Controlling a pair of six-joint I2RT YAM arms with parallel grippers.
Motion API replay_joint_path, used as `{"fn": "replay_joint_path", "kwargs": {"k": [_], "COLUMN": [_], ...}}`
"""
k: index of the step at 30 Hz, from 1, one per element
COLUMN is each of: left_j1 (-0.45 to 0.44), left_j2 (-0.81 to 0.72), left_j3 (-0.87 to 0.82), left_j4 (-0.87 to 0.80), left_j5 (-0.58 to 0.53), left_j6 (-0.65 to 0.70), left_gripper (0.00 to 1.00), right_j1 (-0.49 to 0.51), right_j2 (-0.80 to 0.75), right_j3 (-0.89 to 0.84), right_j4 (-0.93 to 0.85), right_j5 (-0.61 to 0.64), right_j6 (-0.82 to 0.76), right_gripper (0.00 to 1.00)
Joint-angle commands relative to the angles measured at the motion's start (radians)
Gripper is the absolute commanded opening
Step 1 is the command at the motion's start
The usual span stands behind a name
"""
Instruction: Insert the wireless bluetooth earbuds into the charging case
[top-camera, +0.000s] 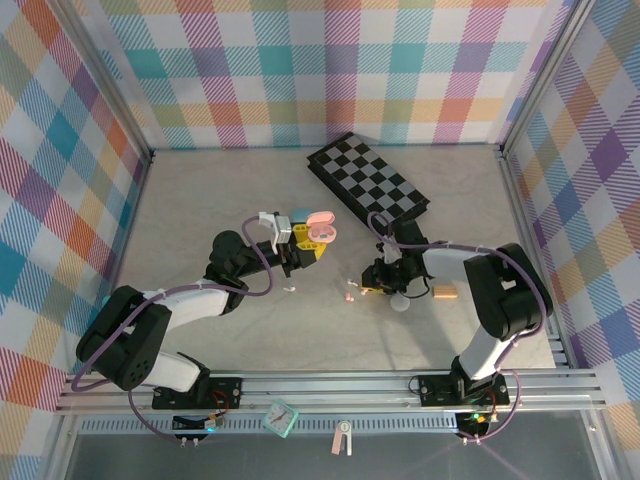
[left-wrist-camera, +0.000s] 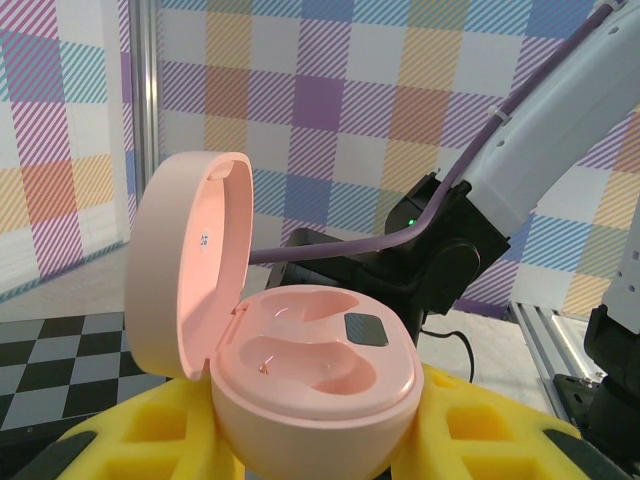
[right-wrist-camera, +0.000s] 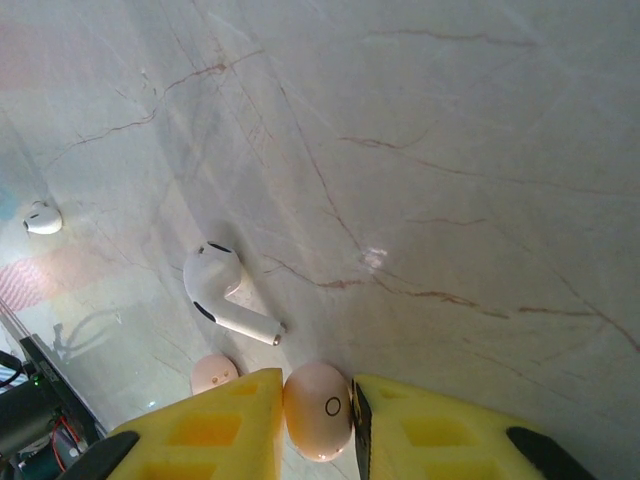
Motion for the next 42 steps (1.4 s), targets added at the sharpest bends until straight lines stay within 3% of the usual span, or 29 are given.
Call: {"fn": "replay_joint_path", "kwargs": {"k": [1,6,17,25,31,42], "left_j1": [-0.005,-0.005,-0.003,-0.003,-0.004,-0.005], "left_j2": [-0.011,-0.008,0.013,0.014,0.022,0.035], "left_j3": [0.020,0.020,0.022,0.031,0.028,0.024], "left_j4": [0.036,0.040,0.050,0.036,0.035,0.032], "left_j5": [0.012,0.012,0.004,0.008,-0.003,-0.001], "left_j6": [0.017,0.017,0.025,0.028,0.037,0.066], "left_gripper": [0.22,0.22,0.22,0.22,0.21,0.21], "right_j1": [0.050,0.094,0.150,0.210,0.229,0.229], "right_j2": [0.045,-0.006,-0.198,-0.231,-0.242,-0.197], "right_j3": [0.009,0.037,0.115,0.198,0.231,0.272], "right_j4": [0.000,-0.053,-0.310,-0.483,-0.535,-0.558], "right_j5": [0.034,0.129,0.533,0.784,0.838,0.798], "right_j6": [-0.026,-0.017,0.172,0.251,0.294,0.347], "right_gripper": [0.26,0.23,0.22,0.22,0.22,0.21]}}
